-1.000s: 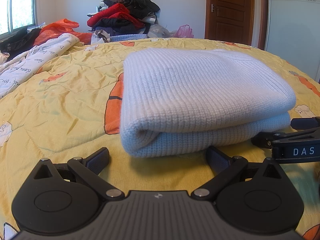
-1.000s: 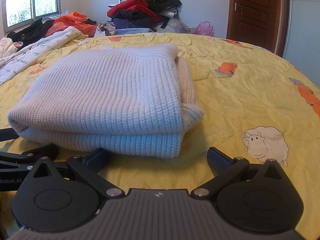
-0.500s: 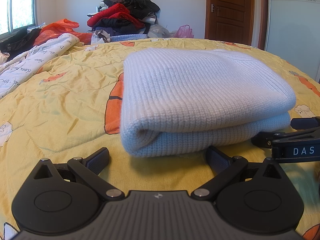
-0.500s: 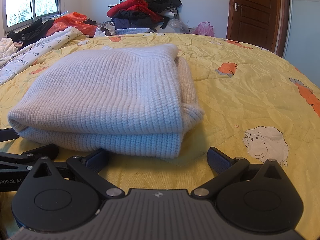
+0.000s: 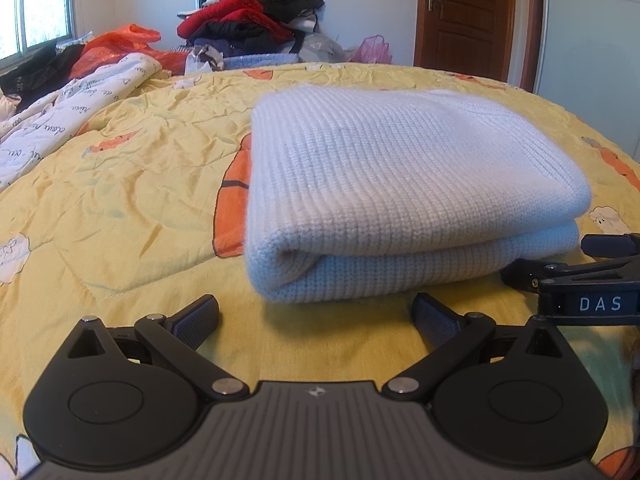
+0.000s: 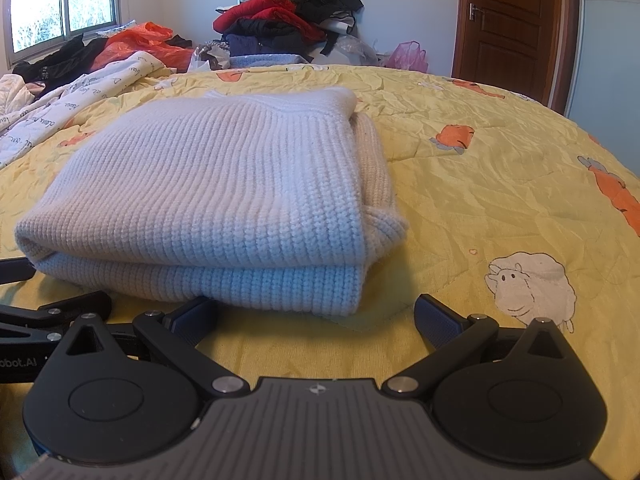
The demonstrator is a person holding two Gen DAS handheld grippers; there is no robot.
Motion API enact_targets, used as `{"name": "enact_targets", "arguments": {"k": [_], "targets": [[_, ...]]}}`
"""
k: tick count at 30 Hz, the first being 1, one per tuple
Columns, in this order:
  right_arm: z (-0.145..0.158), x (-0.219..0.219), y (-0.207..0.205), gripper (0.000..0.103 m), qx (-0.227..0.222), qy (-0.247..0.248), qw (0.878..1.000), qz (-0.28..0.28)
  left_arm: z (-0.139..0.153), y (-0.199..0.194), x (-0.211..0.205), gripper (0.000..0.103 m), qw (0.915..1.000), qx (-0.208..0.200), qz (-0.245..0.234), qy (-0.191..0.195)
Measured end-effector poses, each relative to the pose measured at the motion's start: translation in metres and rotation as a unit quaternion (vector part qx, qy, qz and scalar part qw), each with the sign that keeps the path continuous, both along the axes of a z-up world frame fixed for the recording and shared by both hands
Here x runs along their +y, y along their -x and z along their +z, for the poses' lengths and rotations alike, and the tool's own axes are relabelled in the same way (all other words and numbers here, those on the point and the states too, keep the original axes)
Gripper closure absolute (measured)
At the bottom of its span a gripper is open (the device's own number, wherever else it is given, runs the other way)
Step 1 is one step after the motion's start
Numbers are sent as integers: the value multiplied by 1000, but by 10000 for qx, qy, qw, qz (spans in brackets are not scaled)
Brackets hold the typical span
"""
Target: Fold small clothes
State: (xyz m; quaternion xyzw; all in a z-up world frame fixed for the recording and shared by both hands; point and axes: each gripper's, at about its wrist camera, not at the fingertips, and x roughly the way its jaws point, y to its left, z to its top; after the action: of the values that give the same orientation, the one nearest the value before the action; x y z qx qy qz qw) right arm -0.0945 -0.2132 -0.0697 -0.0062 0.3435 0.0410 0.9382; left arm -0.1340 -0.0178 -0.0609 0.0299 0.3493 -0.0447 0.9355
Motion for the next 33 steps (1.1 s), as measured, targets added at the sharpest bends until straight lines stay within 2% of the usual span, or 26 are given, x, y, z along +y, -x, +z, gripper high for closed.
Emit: {"name": "enact_targets", "arguments": {"k": [3,7,9,12,15,17,20,25,29,33], "targets": [[6,-2,4,1,126,16,9999,-102,9,6,4,0,9998,117,157,8],[18,-14,23,0,201,-418,9987,-218,28,34,5,0,9970,-574,494,-179],[22,-20,32,0,273,-623,9974,-238,38,44,4,0,9969,-568,520,-129],[25,-25,41,0,363,-813,9956,-296,46,51,4,0,9983,-321,479,117],[27,-20,45,0,395,-650,9967,-270,49,51,-4,0,9991,-166,378,-101],[29,-14,47,0,331,-485,9980,-216,51,51,-7,0,9985,-192,478,-203],[30,-9,49,0,280,-334,9990,-132,54,53,-4,0,9983,-265,510,-18],[27,-11,43,0,420,-409,9982,-158,55,54,0,0,9983,-282,507,81],[30,-11,43,0,371,-419,9983,-166,55,55,2,0,9984,-290,400,268],[32,-10,41,0,343,-364,9986,-159,55,58,-3,0,9991,-238,279,231]]}}
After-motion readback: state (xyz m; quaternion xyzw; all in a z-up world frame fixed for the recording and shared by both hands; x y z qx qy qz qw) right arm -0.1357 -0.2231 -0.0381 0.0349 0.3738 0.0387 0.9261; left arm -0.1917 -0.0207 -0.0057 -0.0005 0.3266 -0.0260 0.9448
